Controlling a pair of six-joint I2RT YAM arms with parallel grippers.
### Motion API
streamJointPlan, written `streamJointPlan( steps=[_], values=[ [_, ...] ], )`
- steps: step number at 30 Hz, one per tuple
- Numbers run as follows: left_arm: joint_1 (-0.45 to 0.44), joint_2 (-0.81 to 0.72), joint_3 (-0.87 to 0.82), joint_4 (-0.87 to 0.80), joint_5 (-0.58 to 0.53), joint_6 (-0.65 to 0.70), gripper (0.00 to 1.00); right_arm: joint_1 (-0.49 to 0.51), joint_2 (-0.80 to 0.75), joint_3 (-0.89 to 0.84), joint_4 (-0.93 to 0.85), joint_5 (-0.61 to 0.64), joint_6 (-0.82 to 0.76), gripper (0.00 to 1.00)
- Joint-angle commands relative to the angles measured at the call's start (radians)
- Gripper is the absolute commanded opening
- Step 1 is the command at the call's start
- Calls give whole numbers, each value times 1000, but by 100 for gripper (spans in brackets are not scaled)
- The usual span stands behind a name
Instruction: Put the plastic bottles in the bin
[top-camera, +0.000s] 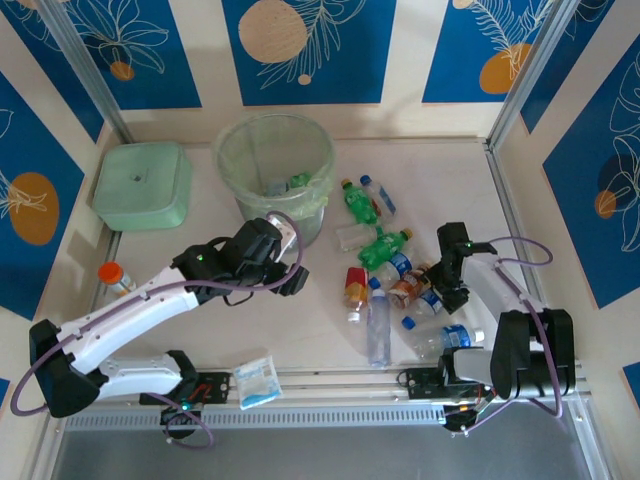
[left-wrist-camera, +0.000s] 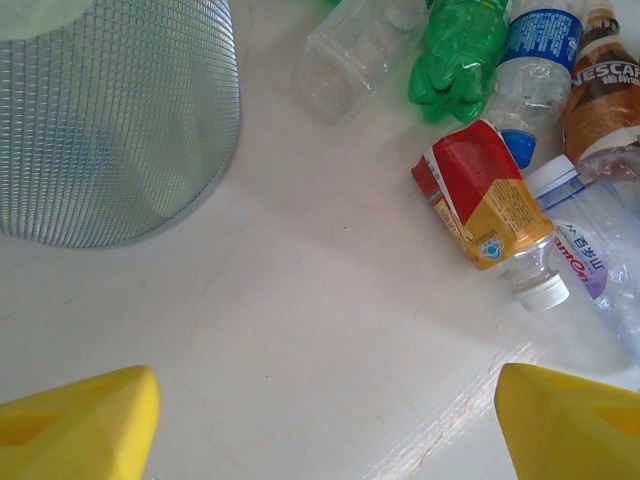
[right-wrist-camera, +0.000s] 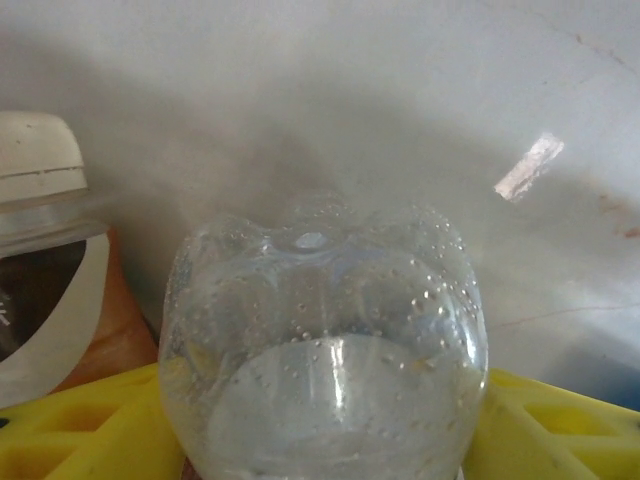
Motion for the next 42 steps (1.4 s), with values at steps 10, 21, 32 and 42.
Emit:
streamJointPlan(
  steps=[10, 21, 32, 42],
  values=[
    [-2, -24, -14, -23, -56, -8, 85, -7, 7, 14, 28, 4, -28, 60],
    [-1, -44, -26, -20, -81, -29, 84, 31, -180, 139, -92, 58, -69, 55],
    [4, -92, -76, -9, -97, -77, 84, 104, -292, 384, -113, 0, -89, 53],
    [43, -128, -127, 3, -78, -116, 84, 298, -192, 690, 42, 2, -125, 53]
  ],
)
